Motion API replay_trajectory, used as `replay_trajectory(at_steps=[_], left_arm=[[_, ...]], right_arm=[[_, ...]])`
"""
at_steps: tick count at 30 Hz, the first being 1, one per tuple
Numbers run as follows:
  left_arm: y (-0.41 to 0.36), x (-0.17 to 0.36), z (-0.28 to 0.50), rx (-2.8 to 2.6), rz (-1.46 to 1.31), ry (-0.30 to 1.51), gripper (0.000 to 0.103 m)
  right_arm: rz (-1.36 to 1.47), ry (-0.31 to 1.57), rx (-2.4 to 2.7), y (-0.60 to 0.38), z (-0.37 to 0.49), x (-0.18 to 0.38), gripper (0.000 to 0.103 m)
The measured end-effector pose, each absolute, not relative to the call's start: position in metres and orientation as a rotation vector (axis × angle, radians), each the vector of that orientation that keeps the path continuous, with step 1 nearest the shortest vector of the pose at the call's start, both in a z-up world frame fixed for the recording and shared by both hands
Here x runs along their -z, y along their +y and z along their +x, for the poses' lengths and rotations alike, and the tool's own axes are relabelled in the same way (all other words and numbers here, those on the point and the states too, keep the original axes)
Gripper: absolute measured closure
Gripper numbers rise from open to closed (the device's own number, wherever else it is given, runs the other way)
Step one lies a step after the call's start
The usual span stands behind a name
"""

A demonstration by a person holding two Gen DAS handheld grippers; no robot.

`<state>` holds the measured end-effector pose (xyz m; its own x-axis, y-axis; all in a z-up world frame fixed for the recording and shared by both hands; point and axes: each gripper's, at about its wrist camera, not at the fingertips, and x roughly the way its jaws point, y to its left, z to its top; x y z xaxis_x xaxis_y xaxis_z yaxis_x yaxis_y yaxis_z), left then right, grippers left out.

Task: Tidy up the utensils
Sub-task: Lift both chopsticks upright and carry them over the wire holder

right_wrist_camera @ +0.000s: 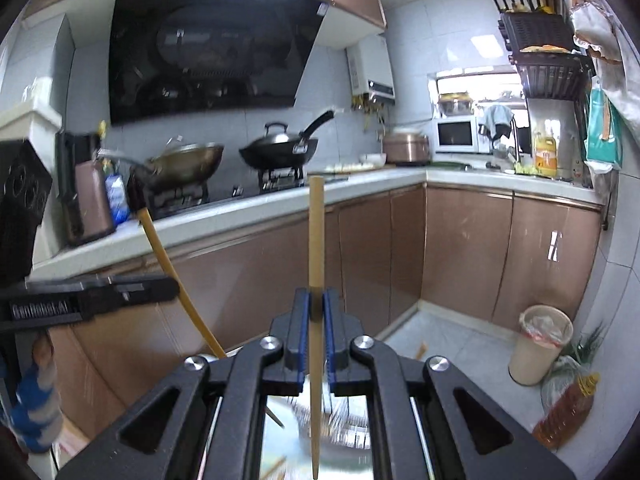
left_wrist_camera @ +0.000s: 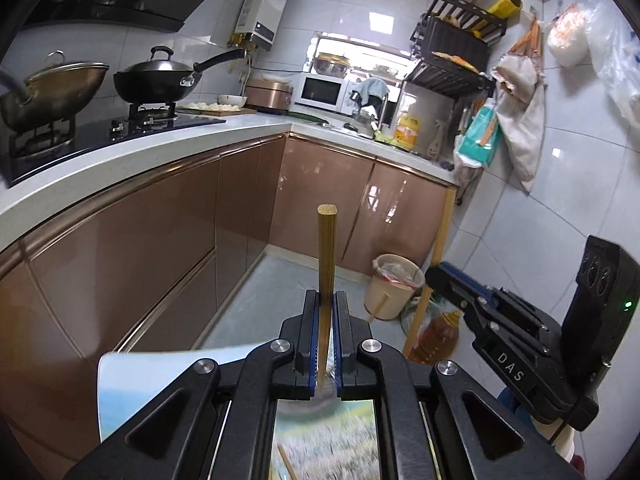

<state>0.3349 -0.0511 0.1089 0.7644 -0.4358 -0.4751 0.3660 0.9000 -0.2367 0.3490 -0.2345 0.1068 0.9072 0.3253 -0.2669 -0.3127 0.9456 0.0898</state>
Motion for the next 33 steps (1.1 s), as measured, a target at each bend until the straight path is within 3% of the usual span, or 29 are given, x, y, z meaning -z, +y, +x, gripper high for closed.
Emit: replay_trajectory(at_steps=[17, 33], left_arm=[[-0.089, 0.001, 0.441, 0.368, -0.083, 0.685, 0.097], [-0.092, 0.029, 0.441, 0.309, -0.016, 0.774, 0.097]], right_arm=[[0.082, 0.324, -0.26, -0.241, 0.445, 0.008, 0.096], [0.106, 0.411, -0.24, -0.245, 0.443, 0.057, 0.095]])
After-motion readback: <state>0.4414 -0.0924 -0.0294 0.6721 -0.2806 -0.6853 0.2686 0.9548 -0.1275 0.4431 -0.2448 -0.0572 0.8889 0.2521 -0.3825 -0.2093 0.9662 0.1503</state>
